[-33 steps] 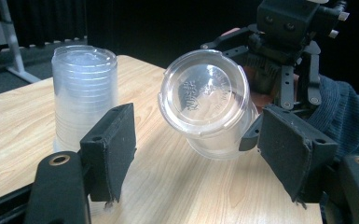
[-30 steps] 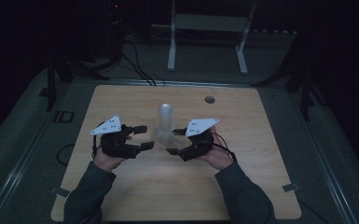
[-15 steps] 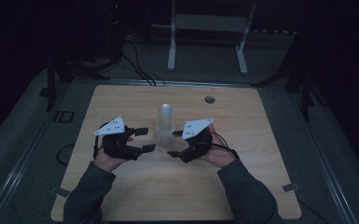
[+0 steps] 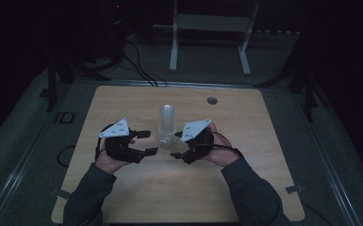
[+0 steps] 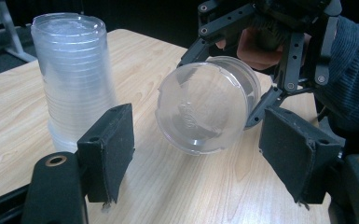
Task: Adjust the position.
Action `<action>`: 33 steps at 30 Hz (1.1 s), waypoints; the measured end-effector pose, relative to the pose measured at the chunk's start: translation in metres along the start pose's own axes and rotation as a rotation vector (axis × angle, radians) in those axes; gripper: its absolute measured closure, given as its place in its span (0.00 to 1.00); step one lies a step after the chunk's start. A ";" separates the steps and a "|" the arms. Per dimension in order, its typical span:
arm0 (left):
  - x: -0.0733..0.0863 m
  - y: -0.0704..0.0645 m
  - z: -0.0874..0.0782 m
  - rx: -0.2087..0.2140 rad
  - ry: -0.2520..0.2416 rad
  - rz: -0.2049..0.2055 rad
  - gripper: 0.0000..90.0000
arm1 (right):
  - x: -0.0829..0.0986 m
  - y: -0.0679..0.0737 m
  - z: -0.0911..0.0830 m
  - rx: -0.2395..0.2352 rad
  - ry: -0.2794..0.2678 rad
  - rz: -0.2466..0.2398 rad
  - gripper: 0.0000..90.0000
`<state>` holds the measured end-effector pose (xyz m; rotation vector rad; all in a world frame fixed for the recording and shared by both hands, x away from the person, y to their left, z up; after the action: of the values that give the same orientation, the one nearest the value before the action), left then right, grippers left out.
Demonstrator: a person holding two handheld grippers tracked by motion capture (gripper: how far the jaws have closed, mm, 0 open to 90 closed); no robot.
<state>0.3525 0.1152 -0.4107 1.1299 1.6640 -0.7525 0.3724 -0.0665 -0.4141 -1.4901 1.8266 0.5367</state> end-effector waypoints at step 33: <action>0.001 -0.005 0.007 -0.012 0.108 0.070 0.30 | 0.000 -0.005 -0.001 0.033 0.163 -0.103 0.33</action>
<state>0.3501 0.1078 -0.4137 1.2327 1.7072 -0.6464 0.3767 -0.0681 -0.4130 -1.6363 1.8595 0.3418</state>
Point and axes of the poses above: each handheld gripper's, and its own axes: z roughly forward along the jaws, x roughly out of its underside, y roughly to its left, the point moved 6 cm from there along z, roughly forward along the jaws, and after that the axes turned 8 degrees about z, right-handed, at the moved point
